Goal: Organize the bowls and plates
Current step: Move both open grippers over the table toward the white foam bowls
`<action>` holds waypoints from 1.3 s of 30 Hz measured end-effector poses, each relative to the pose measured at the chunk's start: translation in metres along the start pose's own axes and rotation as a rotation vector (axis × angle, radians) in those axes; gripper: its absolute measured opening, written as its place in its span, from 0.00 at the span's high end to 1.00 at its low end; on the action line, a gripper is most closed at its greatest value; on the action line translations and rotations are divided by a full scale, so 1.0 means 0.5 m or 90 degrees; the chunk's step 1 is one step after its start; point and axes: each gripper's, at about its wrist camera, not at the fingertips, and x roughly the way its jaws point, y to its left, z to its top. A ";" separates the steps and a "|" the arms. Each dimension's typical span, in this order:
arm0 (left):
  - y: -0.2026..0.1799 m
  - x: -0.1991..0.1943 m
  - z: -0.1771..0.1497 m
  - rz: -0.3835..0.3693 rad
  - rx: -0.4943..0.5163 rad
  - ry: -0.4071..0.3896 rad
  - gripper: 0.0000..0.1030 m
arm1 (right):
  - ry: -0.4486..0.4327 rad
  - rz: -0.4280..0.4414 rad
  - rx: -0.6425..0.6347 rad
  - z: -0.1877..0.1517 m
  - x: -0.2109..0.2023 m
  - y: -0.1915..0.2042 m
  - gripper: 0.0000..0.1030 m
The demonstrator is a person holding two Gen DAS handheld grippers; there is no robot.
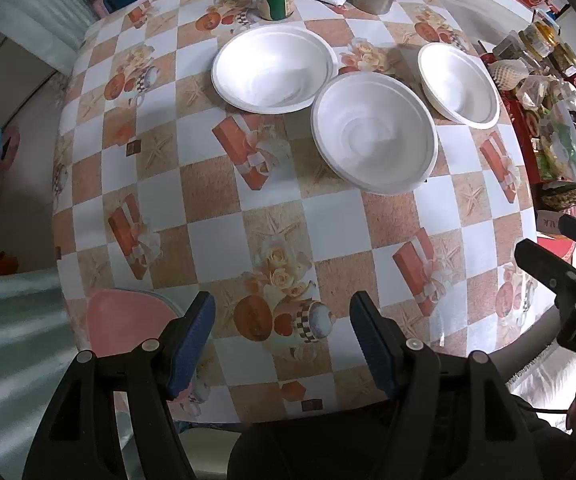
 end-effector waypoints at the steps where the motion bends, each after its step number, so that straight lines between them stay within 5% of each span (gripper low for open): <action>1: -0.002 -0.002 -0.002 0.003 -0.002 -0.001 0.29 | 0.001 0.002 -0.002 0.000 0.001 0.000 0.05; 25: 0.051 -0.042 -0.062 0.065 -0.069 -0.013 0.29 | 0.031 0.063 -0.053 -0.020 0.035 0.051 0.05; 39: 0.059 -0.011 0.029 0.005 -0.008 -0.014 0.29 | 0.036 0.016 0.026 0.015 0.039 0.033 0.05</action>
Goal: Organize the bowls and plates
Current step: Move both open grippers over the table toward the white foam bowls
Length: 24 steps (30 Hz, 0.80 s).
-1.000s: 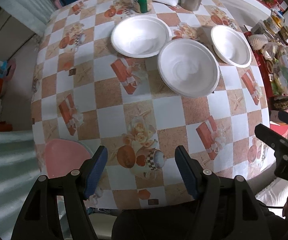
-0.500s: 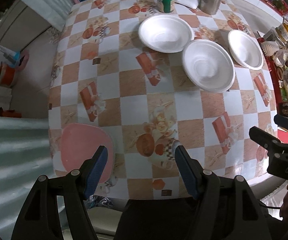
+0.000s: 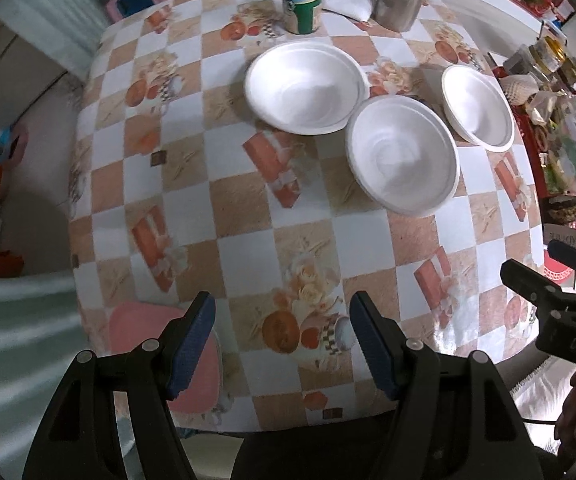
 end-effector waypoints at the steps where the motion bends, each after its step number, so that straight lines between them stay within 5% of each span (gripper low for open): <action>1: 0.000 0.005 0.005 -0.004 0.002 0.002 0.29 | 0.002 -0.001 0.006 0.001 0.001 -0.001 0.05; 24: -0.068 0.102 0.144 -0.051 0.024 0.009 0.29 | -0.025 0.019 0.080 0.107 0.032 -0.017 0.05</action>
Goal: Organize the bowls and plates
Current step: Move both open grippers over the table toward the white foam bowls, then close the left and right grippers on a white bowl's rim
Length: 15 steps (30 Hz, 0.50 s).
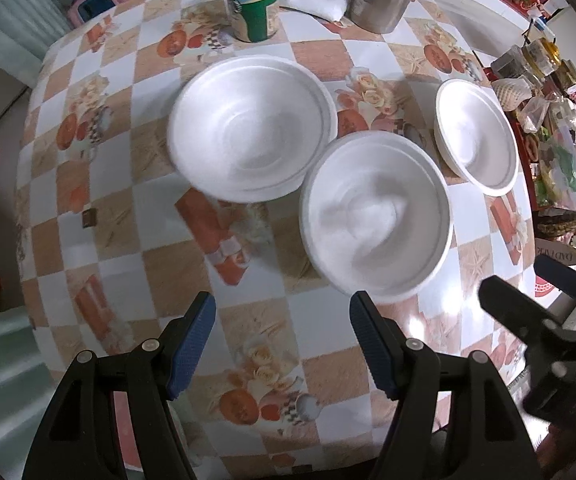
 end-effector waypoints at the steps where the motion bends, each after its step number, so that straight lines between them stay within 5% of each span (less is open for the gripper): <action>1: -0.001 0.004 0.003 0.002 0.001 0.002 0.29 | 0.003 -0.001 -0.004 0.006 0.007 0.004 0.05; 15: 0.009 0.044 0.024 0.004 0.001 0.023 0.48 | 0.045 -0.002 -0.024 0.047 0.075 0.012 0.10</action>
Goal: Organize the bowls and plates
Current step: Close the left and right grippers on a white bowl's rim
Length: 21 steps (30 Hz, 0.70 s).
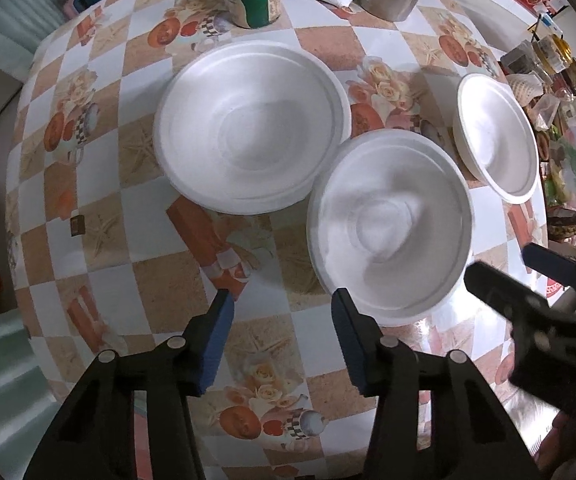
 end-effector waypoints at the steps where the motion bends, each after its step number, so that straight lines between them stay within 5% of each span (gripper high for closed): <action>1: -0.002 0.003 0.001 -0.001 0.002 0.003 0.48 | 0.002 0.000 0.002 0.002 0.003 -0.002 0.14; 2: -0.002 0.005 0.002 -0.001 0.004 0.004 0.48 | 0.005 0.000 0.004 0.004 0.006 -0.004 0.21; 7: 0.002 0.024 0.014 -0.008 -0.005 0.015 0.48 | 0.024 0.006 0.022 0.009 0.031 -0.017 0.23; 10: 0.004 0.037 0.021 -0.008 -0.011 0.023 0.48 | 0.033 0.013 0.026 0.016 0.043 -0.017 0.37; 18: -0.010 0.069 0.045 -0.010 -0.010 0.037 0.48 | 0.056 0.001 0.012 0.041 0.084 -0.002 0.37; 21: -0.012 0.081 0.052 -0.021 -0.014 0.045 0.56 | 0.064 -0.001 0.007 0.049 0.099 0.005 0.37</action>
